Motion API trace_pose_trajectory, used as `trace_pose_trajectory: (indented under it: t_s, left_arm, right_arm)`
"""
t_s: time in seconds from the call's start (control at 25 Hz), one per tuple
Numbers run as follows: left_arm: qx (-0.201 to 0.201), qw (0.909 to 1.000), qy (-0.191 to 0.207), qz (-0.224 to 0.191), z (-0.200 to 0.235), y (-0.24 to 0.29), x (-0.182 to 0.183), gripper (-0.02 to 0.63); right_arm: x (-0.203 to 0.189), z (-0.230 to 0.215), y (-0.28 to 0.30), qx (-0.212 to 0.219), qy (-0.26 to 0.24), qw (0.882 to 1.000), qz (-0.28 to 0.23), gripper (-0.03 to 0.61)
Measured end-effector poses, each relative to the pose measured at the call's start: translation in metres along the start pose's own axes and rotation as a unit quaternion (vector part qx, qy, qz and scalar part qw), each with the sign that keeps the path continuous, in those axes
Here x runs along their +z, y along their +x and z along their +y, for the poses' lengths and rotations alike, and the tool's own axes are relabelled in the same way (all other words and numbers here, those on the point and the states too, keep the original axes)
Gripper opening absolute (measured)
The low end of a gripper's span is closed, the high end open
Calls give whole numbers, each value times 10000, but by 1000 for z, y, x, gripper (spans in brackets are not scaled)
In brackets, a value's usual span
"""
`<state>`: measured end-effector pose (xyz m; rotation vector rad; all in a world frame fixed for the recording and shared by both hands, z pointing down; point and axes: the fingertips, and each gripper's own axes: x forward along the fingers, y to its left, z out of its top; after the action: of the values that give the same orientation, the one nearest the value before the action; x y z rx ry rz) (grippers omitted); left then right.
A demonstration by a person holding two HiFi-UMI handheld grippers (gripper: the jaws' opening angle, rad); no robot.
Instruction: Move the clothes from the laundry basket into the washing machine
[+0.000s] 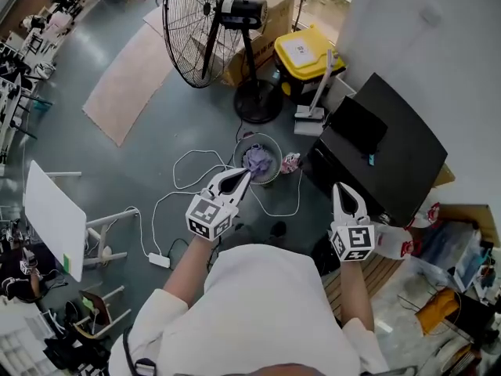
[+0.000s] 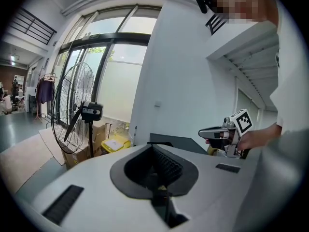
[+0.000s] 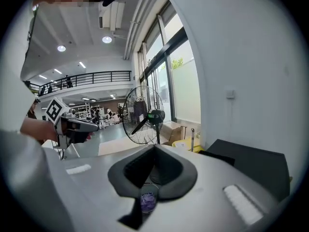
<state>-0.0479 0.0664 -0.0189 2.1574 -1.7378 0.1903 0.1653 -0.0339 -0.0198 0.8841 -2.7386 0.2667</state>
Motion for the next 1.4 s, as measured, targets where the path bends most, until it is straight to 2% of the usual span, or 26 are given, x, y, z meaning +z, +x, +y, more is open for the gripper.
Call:
trace_pose_trajectory:
  t_s: [0.16, 0.52, 0.68, 0.96, 1.24, 1.4]
  left_arm:
    - [-108, 9999, 62, 41, 18, 4, 1, 6]
    - [-328, 9986, 424, -46, 64, 2, 2, 6]
    - [-471, 9982, 313, 186, 83, 4, -16, 6]
    - [-579, 9974, 139, 395, 101, 17, -45, 6]
    - [-383, 9982, -110, 442, 120, 35, -76, 6]
    - [-266, 9975, -312, 569, 126, 42, -108, 6]
  right_arm:
    - [-4, 4, 10, -182, 190, 9996, 36, 11]
    - [-13, 31, 37, -618, 217, 9977, 147, 11]
    - [-22, 45, 50, -615, 54, 9976, 326, 11]
    - [-46, 53, 76, -572, 97, 9965, 608, 11]
    - [-73, 53, 107, -454, 120, 9957, 804, 11]
    - [-96, 51, 122, -356, 126, 9949, 940, 11]
